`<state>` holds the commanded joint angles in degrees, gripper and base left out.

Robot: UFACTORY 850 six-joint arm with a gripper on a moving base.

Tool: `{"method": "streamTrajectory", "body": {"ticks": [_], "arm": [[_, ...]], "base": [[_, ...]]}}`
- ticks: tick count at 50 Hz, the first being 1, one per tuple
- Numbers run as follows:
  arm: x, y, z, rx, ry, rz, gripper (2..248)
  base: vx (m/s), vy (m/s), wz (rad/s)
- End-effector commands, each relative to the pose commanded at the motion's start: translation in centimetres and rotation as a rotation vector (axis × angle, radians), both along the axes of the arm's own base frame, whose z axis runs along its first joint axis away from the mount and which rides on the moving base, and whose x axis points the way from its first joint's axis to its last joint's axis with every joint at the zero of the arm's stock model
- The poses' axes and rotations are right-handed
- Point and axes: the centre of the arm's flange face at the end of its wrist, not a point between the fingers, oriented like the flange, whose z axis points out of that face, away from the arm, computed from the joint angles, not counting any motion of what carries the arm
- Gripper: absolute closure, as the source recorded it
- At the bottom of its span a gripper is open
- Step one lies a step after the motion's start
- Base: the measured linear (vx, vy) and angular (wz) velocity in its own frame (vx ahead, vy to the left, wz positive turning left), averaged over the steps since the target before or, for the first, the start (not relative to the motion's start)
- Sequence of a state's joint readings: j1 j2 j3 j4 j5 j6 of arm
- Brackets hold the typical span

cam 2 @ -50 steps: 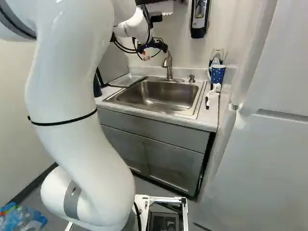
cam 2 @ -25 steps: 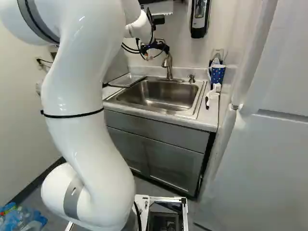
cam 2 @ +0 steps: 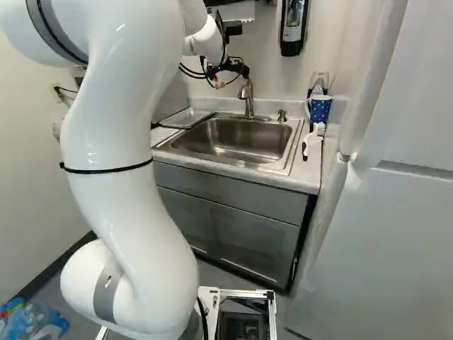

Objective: Rinse the cup and place it in the tray

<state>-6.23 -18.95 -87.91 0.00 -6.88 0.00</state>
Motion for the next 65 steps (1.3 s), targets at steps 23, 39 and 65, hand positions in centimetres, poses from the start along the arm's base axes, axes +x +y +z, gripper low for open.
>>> {"method": "streamTrajectory", "body": {"ticks": [23,39,65], "arm": [[0.2,0.0,0.4,-0.005,-0.046,0.000,3],[0.3,0.0,0.6,-0.009,-0.078,0.000,3],[0.5,-0.3,1.0,-0.014,-0.126,-0.004,3]], "base": [[0.000,0.000,0.000],[0.000,0.000,0.000],[0.000,0.000,0.000]]}}
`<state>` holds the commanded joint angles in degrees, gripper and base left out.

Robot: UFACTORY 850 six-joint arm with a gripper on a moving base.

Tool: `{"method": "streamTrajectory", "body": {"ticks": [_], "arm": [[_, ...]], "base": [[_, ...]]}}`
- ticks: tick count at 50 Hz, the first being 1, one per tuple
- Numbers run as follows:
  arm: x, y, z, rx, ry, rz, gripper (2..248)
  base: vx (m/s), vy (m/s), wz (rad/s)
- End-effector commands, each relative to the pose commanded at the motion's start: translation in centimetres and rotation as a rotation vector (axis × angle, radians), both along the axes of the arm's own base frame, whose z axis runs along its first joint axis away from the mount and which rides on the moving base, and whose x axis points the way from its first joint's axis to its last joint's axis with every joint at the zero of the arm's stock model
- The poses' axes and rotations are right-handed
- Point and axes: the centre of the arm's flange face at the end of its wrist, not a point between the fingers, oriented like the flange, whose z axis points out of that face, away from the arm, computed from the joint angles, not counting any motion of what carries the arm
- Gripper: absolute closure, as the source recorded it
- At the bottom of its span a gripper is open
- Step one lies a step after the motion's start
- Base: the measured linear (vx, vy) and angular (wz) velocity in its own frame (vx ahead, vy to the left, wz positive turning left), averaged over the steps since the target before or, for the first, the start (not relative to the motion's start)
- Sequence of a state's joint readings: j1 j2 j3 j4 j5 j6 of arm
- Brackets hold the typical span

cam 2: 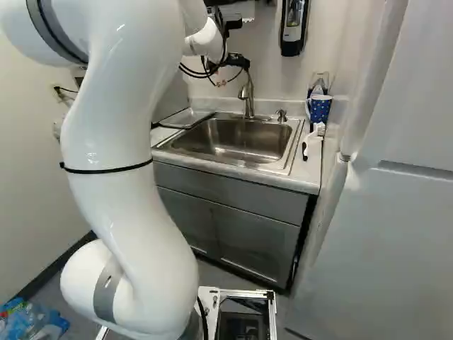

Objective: Rinse the cup and place it in the tray

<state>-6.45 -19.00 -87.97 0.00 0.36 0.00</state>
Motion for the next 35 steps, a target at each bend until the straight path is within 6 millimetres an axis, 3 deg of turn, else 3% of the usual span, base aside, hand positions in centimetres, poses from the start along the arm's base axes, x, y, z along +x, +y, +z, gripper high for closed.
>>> {"method": "streamTrajectory", "body": {"ticks": [35], "arm": [[0.00,0.14,0.00,0.000,0.000,0.002,3]], "base": [[0.000,0.000,0.000]]}}
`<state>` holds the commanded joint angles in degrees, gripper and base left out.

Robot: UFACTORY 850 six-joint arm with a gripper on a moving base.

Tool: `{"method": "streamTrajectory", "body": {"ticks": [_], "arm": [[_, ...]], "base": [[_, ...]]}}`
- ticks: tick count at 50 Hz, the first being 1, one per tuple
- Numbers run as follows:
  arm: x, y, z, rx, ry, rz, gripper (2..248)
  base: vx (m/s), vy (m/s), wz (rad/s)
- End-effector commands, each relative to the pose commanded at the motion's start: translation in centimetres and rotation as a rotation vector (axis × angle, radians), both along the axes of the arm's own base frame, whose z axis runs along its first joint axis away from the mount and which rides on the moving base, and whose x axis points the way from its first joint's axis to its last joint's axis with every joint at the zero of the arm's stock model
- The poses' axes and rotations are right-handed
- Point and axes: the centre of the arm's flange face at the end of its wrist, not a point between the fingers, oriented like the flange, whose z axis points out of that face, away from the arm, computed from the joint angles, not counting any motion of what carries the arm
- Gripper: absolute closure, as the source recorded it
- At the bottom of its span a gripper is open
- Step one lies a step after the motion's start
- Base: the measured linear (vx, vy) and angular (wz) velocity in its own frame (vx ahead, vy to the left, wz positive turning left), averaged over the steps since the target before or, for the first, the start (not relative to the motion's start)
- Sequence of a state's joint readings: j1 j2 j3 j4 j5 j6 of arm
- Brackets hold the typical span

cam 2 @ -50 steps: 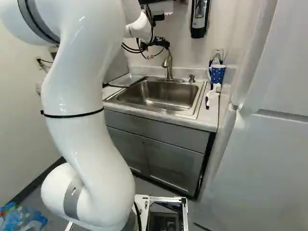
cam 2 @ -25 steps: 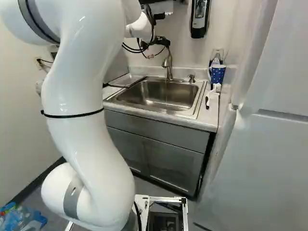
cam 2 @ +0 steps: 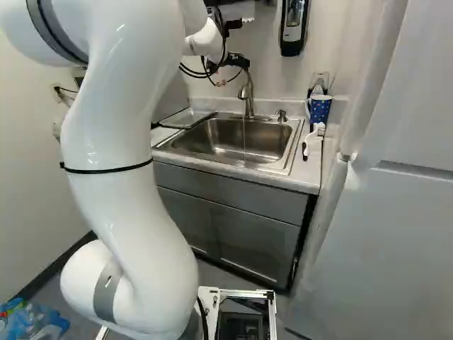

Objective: Rinse the cup and place it in the tray

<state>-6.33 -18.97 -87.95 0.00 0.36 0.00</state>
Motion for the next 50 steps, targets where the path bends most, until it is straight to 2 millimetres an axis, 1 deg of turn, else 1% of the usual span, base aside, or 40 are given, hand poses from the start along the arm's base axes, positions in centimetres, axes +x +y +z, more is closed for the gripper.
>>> {"method": "streamTrajectory", "body": {"ticks": [9,28,36,42,50], "arm": [[0.4,-0.1,0.0,0.000,-0.002,-0.001,3],[1.9,-0.8,-0.2,-0.001,-0.009,-0.008,3],[1.9,-0.8,-0.2,-0.001,-0.009,-0.008,3],[1.8,-0.5,-0.2,-0.001,-0.009,-0.004,3],[1.4,0.6,-0.1,-0.001,-0.006,0.012,3]], "base": [[0.000,0.000,0.000],[0.000,0.000,0.000],[0.000,0.000,0.000],[0.000,0.000,0.000],[0.000,0.000,0.000]]}}
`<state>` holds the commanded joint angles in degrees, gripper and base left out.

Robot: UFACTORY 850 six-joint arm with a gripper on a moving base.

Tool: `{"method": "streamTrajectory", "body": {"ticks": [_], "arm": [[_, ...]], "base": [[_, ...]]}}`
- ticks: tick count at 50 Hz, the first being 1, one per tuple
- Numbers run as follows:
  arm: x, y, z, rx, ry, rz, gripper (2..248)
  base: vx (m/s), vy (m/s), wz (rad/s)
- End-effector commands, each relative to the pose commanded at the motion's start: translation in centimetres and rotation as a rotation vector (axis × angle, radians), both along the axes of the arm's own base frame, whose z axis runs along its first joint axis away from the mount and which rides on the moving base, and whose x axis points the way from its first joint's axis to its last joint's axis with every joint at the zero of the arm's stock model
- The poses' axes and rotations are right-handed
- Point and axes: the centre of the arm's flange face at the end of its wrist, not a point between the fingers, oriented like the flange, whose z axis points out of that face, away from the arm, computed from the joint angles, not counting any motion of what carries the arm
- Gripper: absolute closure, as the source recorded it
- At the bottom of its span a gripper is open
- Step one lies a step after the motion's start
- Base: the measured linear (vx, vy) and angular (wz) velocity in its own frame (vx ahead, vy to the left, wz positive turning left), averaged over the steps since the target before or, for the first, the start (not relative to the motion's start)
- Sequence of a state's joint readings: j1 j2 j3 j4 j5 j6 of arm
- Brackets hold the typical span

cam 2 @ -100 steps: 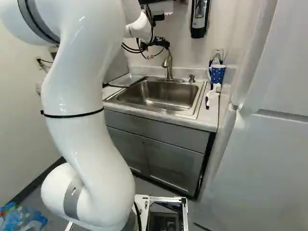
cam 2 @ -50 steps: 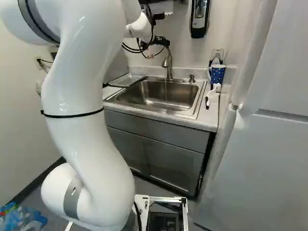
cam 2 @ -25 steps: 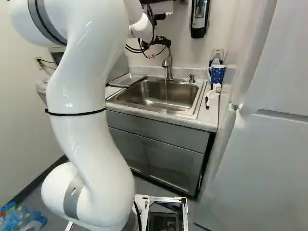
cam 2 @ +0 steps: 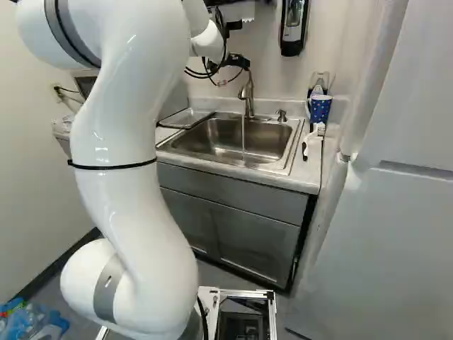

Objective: Rinse the cup and place it in the tray

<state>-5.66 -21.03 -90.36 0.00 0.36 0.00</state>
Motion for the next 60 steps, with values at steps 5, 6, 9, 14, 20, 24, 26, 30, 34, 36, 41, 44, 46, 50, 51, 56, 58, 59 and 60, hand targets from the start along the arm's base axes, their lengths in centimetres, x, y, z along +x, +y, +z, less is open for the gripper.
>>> {"method": "streamTrajectory", "body": {"ticks": [5,6,9,14,20,24,26,30,34,36,41,44,46,50,51,56,58,59,60], "arm": [[-0.3,0.8,0.0,0.000,0.002,0.011,3],[-0.4,1.0,0.1,0.000,0.002,0.014,3],[-0.6,1.4,0.1,0.000,0.003,0.021,3],[-0.9,2.3,0.1,0.000,0.005,0.033,3],[-1.5,3.2,0.2,0.001,0.008,0.046,3],[-2.0,3.7,0.2,0.001,0.012,0.053,3],[-2.4,3.9,0.2,0.001,0.016,0.056,3],[-3.1,4.3,0.2,0.002,0.031,0.062,3],[-3.9,4.6,0.1,0.003,0.052,0.067,3],[-4.3,4.8,0.0,0.004,0.064,0.069,3],[-5.4,5.2,-0.1,0.006,0.096,0.075,3],[-6.0,5.5,-0.2,0.007,0.116,0.079,3],[-6.5,5.6,-0.3,0.008,0.131,0.082,3],[-7.4,5.9,-0.5,0.009,0.158,0.086,3],[-7.6,6.0,-0.5,0.009,0.165,0.087,3],[-8.8,6.3,-0.7,0.011,0.201,0.092,3],[-9.3,6.4,-0.8,0.011,0.216,0.094,3],[-9.5,6.4,-0.9,0.012,0.224,0.094,3],[-9.7,6.5,-0.9,0.012,0.231,0.095,3]], "base": [[0.000,0.000,0.000],[0.000,0.000,0.000],[0.000,0.000,0.000],[0.000,0.000,0.000],[0.000,0.000,0.000],[0.000,0.000,0.000],[0.000,0.000,0.000],[0.000,0.000,0.000],[0.000,0.000,0.000],[0.000,0.000,0.000],[0.000,0.000,0.000],[0.000,0.000,0.000],[0.000,0.000,0.000],[0.000,0.000,0.000],[0.000,0.000,0.000],[0.000,0.000,0.000],[0.000,0.000,0.000],[0.000,0.000,0.000],[0.000,0.000,0.000]]}}
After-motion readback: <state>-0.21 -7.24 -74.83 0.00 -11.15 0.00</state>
